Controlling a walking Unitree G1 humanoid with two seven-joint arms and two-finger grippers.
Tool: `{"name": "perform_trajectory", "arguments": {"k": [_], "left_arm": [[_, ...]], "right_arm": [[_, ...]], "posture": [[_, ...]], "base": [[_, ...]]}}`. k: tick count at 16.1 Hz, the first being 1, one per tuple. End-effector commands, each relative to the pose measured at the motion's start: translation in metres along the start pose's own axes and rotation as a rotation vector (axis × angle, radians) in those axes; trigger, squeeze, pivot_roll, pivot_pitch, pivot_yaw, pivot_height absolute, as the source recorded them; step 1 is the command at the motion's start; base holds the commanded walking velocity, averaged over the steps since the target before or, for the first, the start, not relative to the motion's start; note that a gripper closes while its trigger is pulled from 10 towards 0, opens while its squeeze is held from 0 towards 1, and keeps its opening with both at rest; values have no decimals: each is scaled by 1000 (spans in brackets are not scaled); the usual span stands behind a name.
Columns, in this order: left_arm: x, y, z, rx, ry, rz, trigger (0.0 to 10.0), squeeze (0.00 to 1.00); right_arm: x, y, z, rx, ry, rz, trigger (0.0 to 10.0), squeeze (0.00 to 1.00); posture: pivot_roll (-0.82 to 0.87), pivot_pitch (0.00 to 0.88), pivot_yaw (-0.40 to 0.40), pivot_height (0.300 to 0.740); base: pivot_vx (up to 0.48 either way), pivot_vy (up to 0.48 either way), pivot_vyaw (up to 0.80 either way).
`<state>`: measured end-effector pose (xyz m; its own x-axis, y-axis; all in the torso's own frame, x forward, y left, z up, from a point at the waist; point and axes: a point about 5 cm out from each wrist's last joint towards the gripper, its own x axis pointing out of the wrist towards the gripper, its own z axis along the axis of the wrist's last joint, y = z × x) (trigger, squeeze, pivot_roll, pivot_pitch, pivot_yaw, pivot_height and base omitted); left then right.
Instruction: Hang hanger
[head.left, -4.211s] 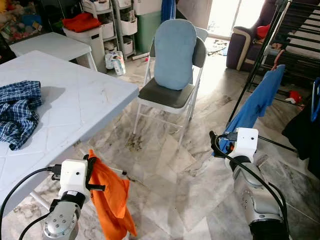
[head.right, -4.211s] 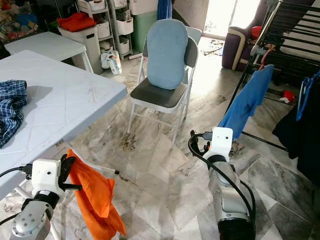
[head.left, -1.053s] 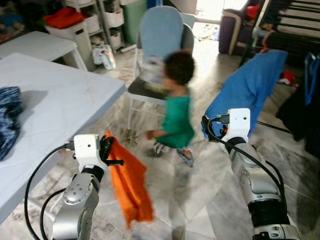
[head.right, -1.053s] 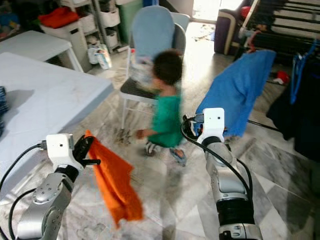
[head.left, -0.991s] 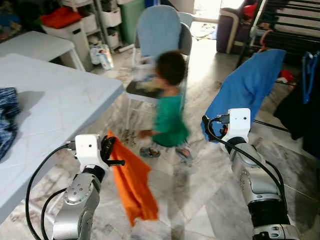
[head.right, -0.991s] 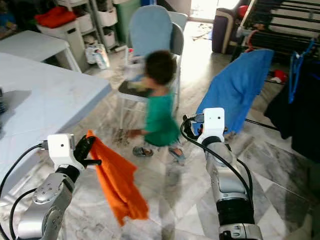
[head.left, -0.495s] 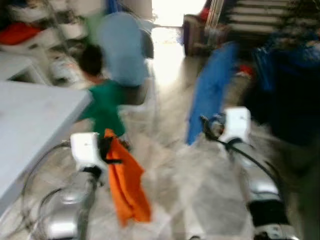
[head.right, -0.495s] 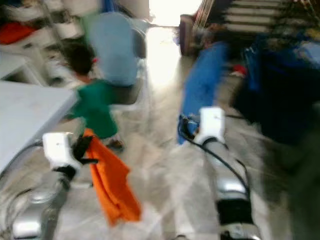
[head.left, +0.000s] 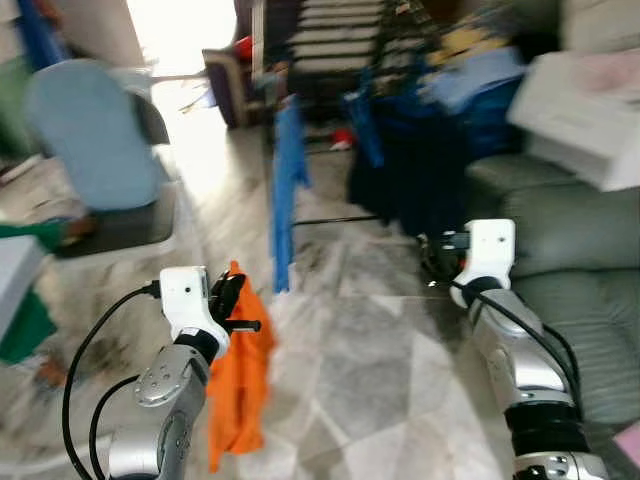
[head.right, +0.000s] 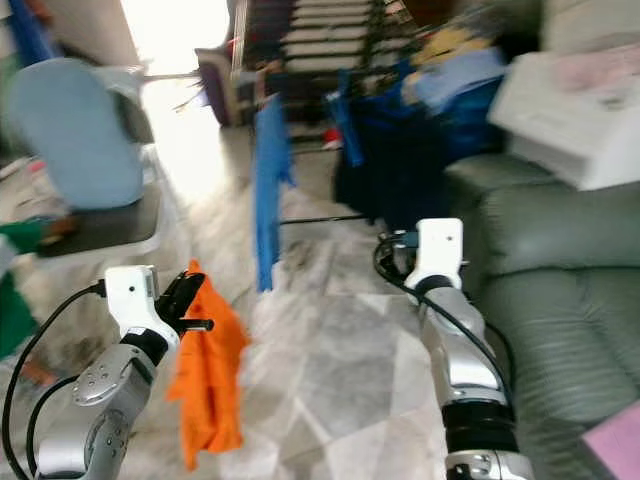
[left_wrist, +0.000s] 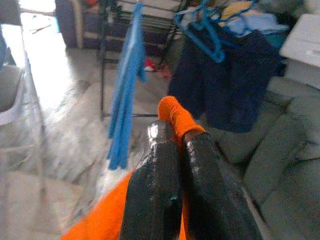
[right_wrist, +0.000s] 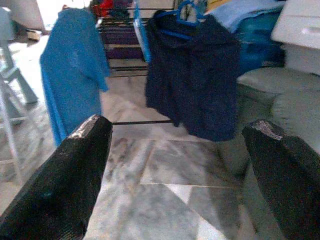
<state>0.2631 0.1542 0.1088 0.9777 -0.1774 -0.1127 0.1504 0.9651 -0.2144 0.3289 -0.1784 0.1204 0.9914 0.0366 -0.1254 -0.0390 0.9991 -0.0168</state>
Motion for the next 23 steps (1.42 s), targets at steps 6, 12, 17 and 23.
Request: {"name": "perform_trajectory", "arguments": {"k": [6,12,17,23], "left_arm": [[3,8,13,26,-36,15,10000,0],[4,8,14,52,-38,2,10000,0],[4,2,11,75,-31,-17,10000,0],[3,-8,13,133,-43,-97,10000,0]], "right_arm": [[2,12,2,11,-2,38,10000,0],[3,13,3,12,-8,42,10000,0],[2,13,4,8,-14,44,10000,0],[1,12,1,4,-7,36,10000,0]], "posture": [[-27,0,52,740],[-26,0,53,740],[-30,0,57,740],[-28,0,62,740]], "base": [[0,41,-69],[0,437,-619],[0,480,0],[0,0,0]]}}
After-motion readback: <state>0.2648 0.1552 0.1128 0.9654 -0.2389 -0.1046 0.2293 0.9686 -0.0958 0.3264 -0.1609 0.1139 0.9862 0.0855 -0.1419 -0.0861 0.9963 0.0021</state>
